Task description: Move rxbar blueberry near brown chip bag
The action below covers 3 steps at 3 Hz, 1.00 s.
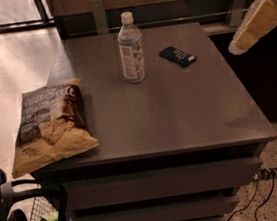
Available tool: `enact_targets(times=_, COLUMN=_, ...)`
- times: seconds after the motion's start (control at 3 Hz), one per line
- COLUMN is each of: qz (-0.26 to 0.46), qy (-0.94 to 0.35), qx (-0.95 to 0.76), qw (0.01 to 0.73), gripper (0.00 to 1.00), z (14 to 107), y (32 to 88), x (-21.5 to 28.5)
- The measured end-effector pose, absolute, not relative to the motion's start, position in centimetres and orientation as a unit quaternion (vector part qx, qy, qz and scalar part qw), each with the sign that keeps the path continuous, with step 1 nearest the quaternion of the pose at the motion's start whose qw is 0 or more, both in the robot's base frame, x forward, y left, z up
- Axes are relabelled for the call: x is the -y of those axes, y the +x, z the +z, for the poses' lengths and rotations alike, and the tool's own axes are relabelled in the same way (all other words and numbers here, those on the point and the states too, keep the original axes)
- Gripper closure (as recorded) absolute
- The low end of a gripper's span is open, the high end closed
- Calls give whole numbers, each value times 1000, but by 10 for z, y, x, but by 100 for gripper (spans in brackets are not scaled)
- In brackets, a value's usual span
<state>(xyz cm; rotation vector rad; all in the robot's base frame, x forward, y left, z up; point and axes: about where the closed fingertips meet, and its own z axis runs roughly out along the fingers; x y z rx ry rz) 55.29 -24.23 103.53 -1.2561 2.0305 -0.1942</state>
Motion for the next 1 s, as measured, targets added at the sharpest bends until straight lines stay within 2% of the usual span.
enact_targets(times=0.33, qz=-47, qy=-455, qx=-790, qw=409, gripper=0, z=1026, y=588, x=244)
enact_targets(times=1.0, qz=26, qy=-416, qx=-799, qw=434, gripper=0, z=983, y=640, x=240)
